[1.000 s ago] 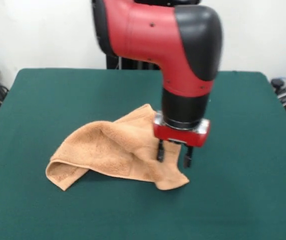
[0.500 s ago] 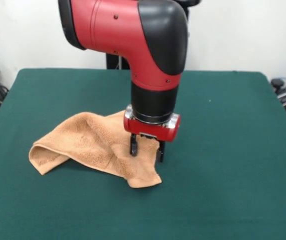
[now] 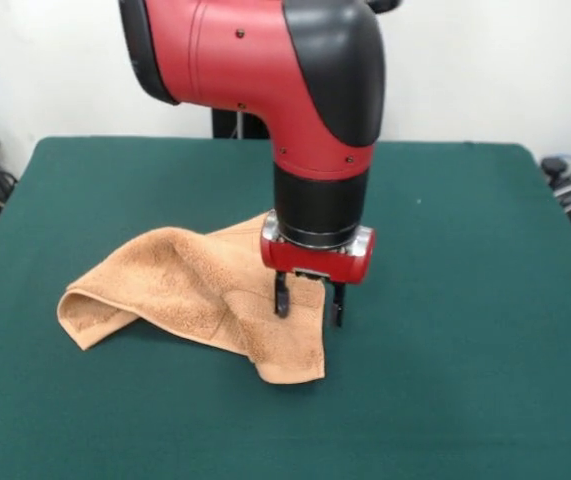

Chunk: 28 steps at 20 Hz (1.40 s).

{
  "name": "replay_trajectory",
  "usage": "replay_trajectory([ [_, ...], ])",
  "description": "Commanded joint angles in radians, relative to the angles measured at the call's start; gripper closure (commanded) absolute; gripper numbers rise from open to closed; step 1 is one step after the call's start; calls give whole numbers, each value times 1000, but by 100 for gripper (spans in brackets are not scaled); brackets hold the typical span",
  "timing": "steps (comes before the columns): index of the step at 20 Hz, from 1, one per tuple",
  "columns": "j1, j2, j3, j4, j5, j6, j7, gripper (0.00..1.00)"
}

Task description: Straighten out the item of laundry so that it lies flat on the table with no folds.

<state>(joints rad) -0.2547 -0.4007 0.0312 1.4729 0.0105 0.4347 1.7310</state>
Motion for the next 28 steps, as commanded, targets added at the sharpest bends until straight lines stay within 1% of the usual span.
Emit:
replay_trajectory([
  [1,37,-4,100,72,-45,20,42,0],
  [5,78,-12,74,50,-24,46,89,0],
  [6,90,-11,63,39,-18,69,98,0],
  [13,120,5,42,14,-1,59,126,0],
  [15,135,11,28,1,-8,54,125,0],
  [16,150,9,11,-15,-28,54,110,0],
  [18,183,1,-28,-23,-41,58,122,0],
  [19,191,0,-38,-34,-42,111,115,0],
  [20,191,0,-40,-46,-40,159,102,0],
  [22,172,11,-21,-73,-30,198,76,0],
  [24,159,23,-3,-107,-21,228,59,0],
  [28,147,59,10,-157,-29,247,44,0],
])
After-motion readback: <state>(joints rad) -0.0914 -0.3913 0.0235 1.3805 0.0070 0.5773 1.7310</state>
